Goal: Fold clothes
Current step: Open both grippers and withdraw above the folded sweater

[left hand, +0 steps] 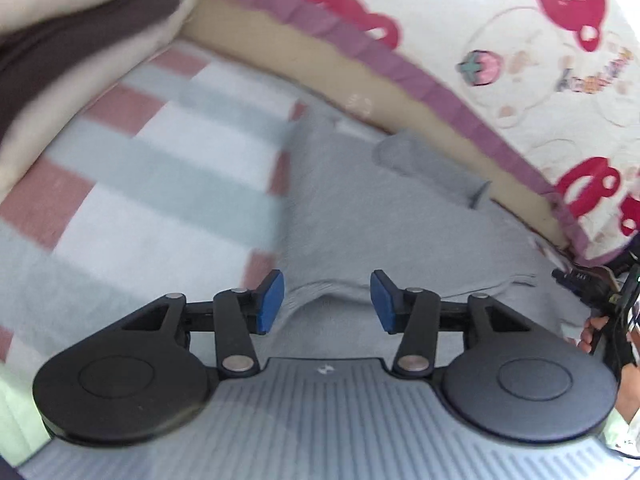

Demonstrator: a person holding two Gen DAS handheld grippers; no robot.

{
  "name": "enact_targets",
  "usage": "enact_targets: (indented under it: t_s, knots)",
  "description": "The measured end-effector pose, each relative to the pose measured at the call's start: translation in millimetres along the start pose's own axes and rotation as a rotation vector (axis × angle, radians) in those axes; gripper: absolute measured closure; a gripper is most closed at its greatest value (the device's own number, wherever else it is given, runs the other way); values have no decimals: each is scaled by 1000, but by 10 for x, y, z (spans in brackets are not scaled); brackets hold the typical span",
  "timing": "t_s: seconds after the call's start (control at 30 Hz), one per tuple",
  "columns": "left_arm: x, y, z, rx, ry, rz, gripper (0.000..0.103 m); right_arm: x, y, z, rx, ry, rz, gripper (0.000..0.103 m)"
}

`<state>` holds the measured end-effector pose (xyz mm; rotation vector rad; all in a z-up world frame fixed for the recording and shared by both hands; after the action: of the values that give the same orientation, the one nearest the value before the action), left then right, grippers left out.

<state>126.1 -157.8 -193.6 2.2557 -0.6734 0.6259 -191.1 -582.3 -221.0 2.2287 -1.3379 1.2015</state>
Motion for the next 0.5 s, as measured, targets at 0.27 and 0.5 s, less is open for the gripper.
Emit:
enact_targets:
  t_s: [0.27,0.5]
  knots:
    - [-283,655,409,160,-91,240,54,85,1352,-589,34,-117,350,53]
    - [-405,1052,527,96,-137,256,54,-118,1794,-719,100,-236,379,49]
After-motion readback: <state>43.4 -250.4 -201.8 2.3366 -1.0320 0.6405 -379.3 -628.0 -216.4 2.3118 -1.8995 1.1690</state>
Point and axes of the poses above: each gripper's, at about its wrist camera, not at the fingertips, and z roughly the way its jaws point, y to its right, x to its top, the point moved 6 cm from there along z, roughly the way its jaws point, and after that the axes turned 1 degree about -z, right-handed, at the moved point
